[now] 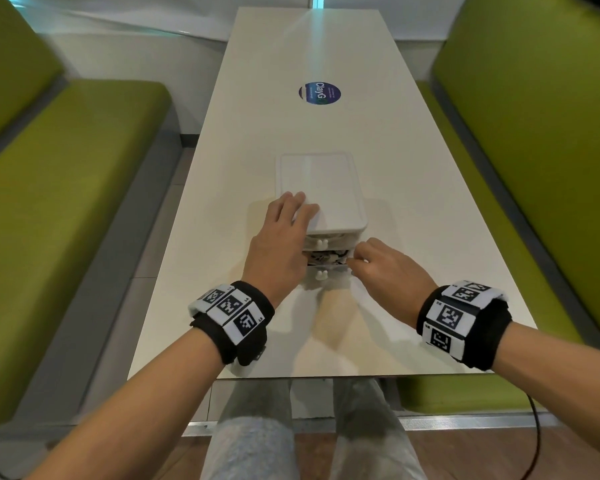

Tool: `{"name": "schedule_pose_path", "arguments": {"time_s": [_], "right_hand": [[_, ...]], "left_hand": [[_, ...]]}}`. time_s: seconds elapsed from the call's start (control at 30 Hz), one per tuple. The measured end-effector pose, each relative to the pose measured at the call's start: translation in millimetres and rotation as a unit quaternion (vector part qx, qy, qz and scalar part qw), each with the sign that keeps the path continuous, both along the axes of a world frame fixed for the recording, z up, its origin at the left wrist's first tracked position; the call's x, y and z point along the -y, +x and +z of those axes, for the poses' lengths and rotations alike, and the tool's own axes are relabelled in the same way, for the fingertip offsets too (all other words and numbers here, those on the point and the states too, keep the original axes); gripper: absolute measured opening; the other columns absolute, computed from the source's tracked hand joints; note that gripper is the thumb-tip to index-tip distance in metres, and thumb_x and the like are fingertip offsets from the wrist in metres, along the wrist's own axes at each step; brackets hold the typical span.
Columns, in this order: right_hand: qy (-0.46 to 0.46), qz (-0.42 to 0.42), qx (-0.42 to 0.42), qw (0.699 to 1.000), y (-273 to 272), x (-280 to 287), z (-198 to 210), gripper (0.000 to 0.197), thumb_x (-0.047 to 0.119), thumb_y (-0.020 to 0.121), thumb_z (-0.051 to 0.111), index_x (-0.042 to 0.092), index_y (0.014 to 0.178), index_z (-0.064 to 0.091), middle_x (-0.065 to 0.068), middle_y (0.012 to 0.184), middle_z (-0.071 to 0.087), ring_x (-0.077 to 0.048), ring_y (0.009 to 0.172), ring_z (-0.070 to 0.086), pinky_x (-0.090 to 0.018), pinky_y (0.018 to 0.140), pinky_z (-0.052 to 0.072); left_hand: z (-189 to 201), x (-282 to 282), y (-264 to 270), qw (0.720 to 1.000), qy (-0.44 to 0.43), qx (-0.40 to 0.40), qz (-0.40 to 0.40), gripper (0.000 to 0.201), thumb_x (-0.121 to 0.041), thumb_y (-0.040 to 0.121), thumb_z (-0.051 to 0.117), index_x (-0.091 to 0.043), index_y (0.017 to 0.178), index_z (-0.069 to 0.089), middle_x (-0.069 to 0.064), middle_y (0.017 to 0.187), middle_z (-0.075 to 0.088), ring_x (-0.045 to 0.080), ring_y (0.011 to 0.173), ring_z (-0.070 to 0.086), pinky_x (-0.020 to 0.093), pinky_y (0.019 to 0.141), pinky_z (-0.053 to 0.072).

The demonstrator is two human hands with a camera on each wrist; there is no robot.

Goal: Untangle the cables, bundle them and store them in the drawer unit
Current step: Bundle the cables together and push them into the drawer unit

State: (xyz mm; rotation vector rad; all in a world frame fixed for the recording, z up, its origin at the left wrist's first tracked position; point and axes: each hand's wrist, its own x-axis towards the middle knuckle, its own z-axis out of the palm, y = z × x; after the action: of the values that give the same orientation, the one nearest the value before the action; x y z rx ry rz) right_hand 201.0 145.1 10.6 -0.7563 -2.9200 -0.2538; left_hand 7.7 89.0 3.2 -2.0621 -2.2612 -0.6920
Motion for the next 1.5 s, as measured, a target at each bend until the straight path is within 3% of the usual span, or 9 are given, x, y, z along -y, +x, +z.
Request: {"name": "schedule_pose_path", "arguments": {"time_s": [0.17,0.3,0.5,0.6,0.7,0.93,1.13,1.3,1.5], "right_hand": [[-0.009,0.016,-0.050,0.999,-2.4,-3.4,-8.2,0.030,-0.019,0.048,0.069,0.005,0.066,0.066,-0.008,0.070,0.058,-0.026,0.062,0.056,-0.026,0.046,0.039],[0.000,0.008,-0.049,0.999,-4.6,-4.7,-14.4,0.027,-0.014,0.058,0.049,0.008,0.065,0.064,-0.007,0.073,0.059,-0.026,0.065,0.052,-0.033,0.052,0.046],[-0.025,-0.004,-0.048,0.999,-10.4,-6.3,-15.9,0.025,-0.014,0.058,0.065,0.008,0.070,0.067,-0.009,0.082,0.063,-0.029,0.074,0.055,-0.035,0.056,0.047],[-0.068,-0.006,-0.095,0.993,-5.6,-14.4,-15.1,0.023,-0.010,0.064,0.073,0.008,0.077,0.069,-0.005,0.075,0.064,-0.027,0.073,0.057,-0.031,0.054,0.046],[-0.099,-0.025,-0.146,0.984,-2.3,-13.2,-16.8,0.015,-0.002,0.075,0.074,0.006,0.085,0.066,-0.004,0.069,0.061,-0.027,0.070,0.056,-0.031,0.052,0.044],[-0.138,-0.116,-0.226,0.957,-8.6,-11.9,-11.6,0.033,0.006,0.074,0.079,0.004,0.095,0.054,-0.012,0.094,0.054,-0.023,0.069,0.047,-0.029,0.059,0.040],[-0.263,-0.201,-0.266,0.905,-6.7,-11.9,-15.3,0.038,0.020,0.083,0.073,0.022,0.100,0.038,0.007,0.091,0.053,-0.018,0.076,0.053,-0.029,0.065,0.043],[-0.299,-0.214,-0.275,0.888,-3.6,-18.5,-18.8,0.018,0.020,0.080,0.076,0.019,0.074,0.058,0.005,0.069,0.061,-0.018,0.068,0.059,-0.028,0.063,0.047],[-0.330,-0.219,-0.334,0.855,0.5,-10.1,-19.2,0.004,0.015,0.085,0.071,0.016,0.085,0.067,0.003,0.077,0.069,-0.010,0.073,0.065,-0.021,0.071,0.051]], "left_hand": [[1.0,-0.6,10.3,1.000,-0.012,0.018,0.016,0.065,-0.041,0.079,0.069,-0.015,0.133,0.043,0.006,0.150,0.033,0.024,0.143,0.019,0.031,0.084,0.049],[-2.0,-6.4,18.7,0.999,-0.014,-0.028,0.032,0.063,-0.018,0.067,0.076,-0.008,0.123,0.049,0.014,0.141,0.042,0.034,0.137,0.032,0.038,0.088,0.054],[2.7,-7.0,14.3,0.998,-0.015,-0.049,0.035,0.060,-0.007,0.067,0.068,-0.010,0.124,0.049,0.011,0.140,0.041,0.031,0.134,0.032,0.034,0.071,0.057],[3.2,-1.5,6.3,0.998,-0.033,-0.053,0.002,0.066,-0.035,0.082,0.067,-0.012,0.137,0.039,0.009,0.151,0.030,0.028,0.142,0.019,0.033,0.089,0.051],[6.4,1.0,1.2,0.995,-0.082,-0.048,-0.028,0.093,-0.059,0.072,0.072,-0.013,0.142,0.032,0.009,0.155,0.022,0.027,0.145,0.010,0.034,0.091,0.050],[6.4,0.1,0.7,0.993,-0.073,-0.088,-0.013,0.075,-0.023,0.076,0.079,-0.013,0.138,0.038,0.008,0.153,0.028,0.030,0.142,0.019,0.027,0.068,0.049],[0.9,-0.5,-2.6,0.994,-0.052,-0.095,-0.013,0.074,-0.018,0.070,0.084,-0.014,0.133,0.044,0.008,0.147,0.038,0.031,0.137,0.030,0.022,0.058,0.034],[2.9,0.5,-1.1,0.995,-0.057,-0.083,-0.015,0.077,-0.020,0.069,0.085,-0.013,0.133,0.044,0.008,0.147,0.038,0.031,0.138,0.030,0.023,0.058,0.036],[5.7,0.3,1.2,0.994,-0.073,-0.083,-0.006,0.075,-0.017,0.072,0.081,-0.014,0.136,0.042,0.007,0.150,0.034,0.030,0.140,0.025,0.023,0.061,0.037]]}}
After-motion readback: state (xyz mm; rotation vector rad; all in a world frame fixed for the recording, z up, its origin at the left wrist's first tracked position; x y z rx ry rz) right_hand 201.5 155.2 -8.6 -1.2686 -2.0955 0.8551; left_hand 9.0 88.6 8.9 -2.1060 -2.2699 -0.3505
